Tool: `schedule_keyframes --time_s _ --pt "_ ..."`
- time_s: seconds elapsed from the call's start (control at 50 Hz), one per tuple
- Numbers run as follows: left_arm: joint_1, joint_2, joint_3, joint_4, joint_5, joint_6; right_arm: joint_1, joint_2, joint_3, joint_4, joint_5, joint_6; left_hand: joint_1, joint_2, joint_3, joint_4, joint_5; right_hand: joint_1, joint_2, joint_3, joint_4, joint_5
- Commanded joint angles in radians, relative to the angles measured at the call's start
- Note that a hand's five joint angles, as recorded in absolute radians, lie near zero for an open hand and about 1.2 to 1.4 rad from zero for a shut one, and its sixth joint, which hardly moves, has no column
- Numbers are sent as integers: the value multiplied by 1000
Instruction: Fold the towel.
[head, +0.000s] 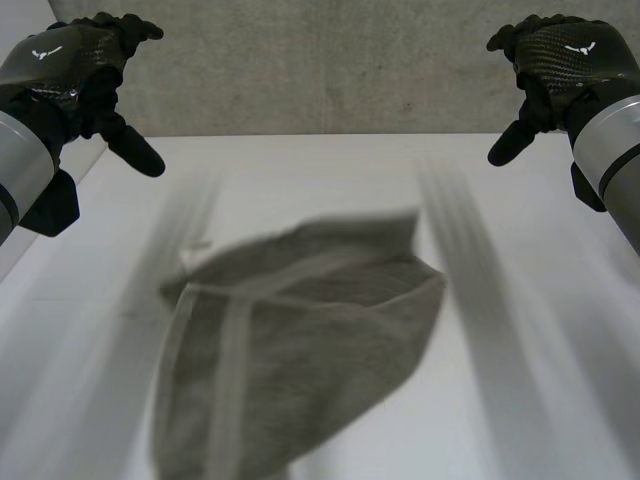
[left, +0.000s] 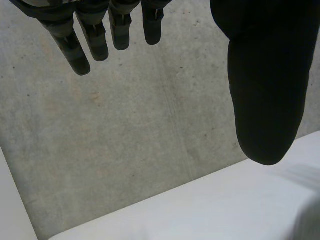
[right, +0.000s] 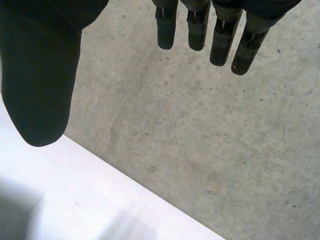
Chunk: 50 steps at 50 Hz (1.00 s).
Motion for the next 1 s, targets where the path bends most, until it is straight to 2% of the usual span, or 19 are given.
schedule_keyframes --time_s 0.02,0.24,0.46,0.56,0.6,0.72,0.78,0.82,0.88,0.92,1.0 --pt "1 0 -1 1 0 0 0 0 -2 0 -2 -5 21 11 10 9 -25 -13 -63 -39 -60 -65" --pt "3 -49 -7 1 -2 14 0 18 -2 8 -18 -87 21 11 10 9 -25 -13 -63 -39 -60 -65" --pt "-13 -151 -15 5 8 23 2 106 -20 75 -33 -196 36 27 26 24 -9 -13 -63 -39 -60 -65" --pt "-66 -251 -13 30 67 21 3 132 -28 153 -30 -275 54 45 44 42 8 -13 -63 -39 -60 -65" --pt "-121 -326 -7 76 107 24 9 132 -6 172 -32 -287 63 53 52 51 17 -13 -63 -39 -60 -65" --pt "-154 -423 -1 166 121 35 9 133 66 173 -36 -284 89 80 79 77 43 -13 -63 -39 -60 -65" --pt "-168 -484 2 217 126 60 14 132 138 159 -45 -276 127 118 117 115 82 -13 -63 -39 -60 -65" --pt "-192 -542 7 249 126 116 12 132 213 134 -71 -270 154 144 143 141 108 -13 -63 -39 -60 -65" --pt "-203 -570 11 257 126 153 9 132 253 113 -87 -267 177 168 167 165 132 -13 -63 -39 -60 -65" --pt "-223 -611 11 255 126 224 -3 130 326 71 -104 -265 236 226 225 224 190 -13 -63 -39 -60 -65" --pt "-235 -618 -1 245 117 267 -3 130 374 17 -110 -264 268 259 258 256 223 -13 -63 -39 -60 -65"
